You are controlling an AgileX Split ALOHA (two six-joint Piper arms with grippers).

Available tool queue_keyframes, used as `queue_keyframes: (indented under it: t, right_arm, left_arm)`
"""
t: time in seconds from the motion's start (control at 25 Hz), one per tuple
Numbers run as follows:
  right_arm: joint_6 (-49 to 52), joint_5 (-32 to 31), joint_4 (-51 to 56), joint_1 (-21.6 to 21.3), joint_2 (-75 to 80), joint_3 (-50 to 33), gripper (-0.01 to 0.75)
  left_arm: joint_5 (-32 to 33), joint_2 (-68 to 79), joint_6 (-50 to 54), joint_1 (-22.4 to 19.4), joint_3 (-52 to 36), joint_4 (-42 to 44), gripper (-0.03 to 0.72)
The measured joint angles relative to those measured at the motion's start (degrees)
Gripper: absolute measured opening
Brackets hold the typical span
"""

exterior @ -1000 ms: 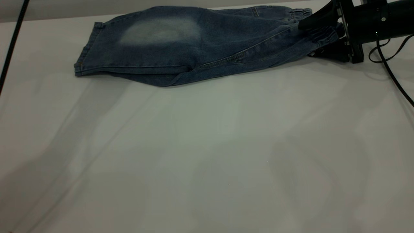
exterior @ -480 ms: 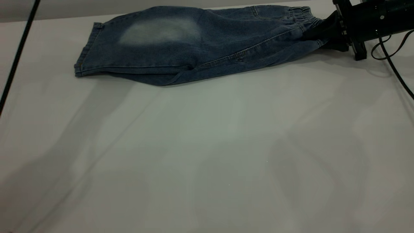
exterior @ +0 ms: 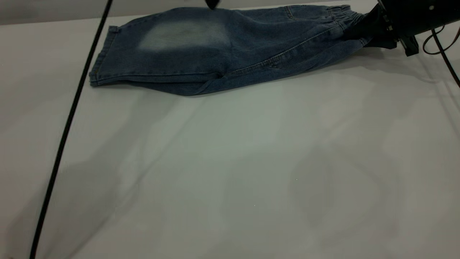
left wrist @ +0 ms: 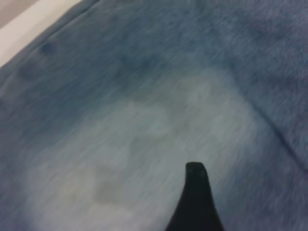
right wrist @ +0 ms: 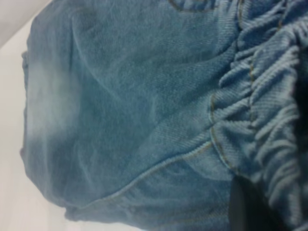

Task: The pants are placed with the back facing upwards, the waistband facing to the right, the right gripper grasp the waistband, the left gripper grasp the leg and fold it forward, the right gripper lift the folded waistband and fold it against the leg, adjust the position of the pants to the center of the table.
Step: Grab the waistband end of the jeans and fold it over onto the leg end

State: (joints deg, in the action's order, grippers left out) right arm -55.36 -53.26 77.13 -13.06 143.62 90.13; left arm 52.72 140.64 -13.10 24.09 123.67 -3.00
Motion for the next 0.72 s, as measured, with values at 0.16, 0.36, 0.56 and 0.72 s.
queue_keyframes:
  t: [0.16,0.36,0.56,0.72]
  right_arm:
    - [0.61,-0.12,-0.90,0.00,-0.42,0.00,0.087]
    - [0.74,-0.56,-0.77,0.00,-0.46,0.00,0.087]
    - [0.79,-0.76,-0.65,0.37,-1.19,0.00,0.087]
    - [0.74,-1.32,0.30,1.21,-2.56,0.00,0.087]
  left_arm:
    - [2.59,6.75,0.00,1.17,8.29,0.00,0.517]
    - [3.71,13.09,0.00,1.25,13.83,0.11,0.517]
    - [3.81,15.81,0.04,1.25,13.82,0.22,0.517]
    - [3.35,16.75,0.04,1.25,13.82,0.25,0.517]
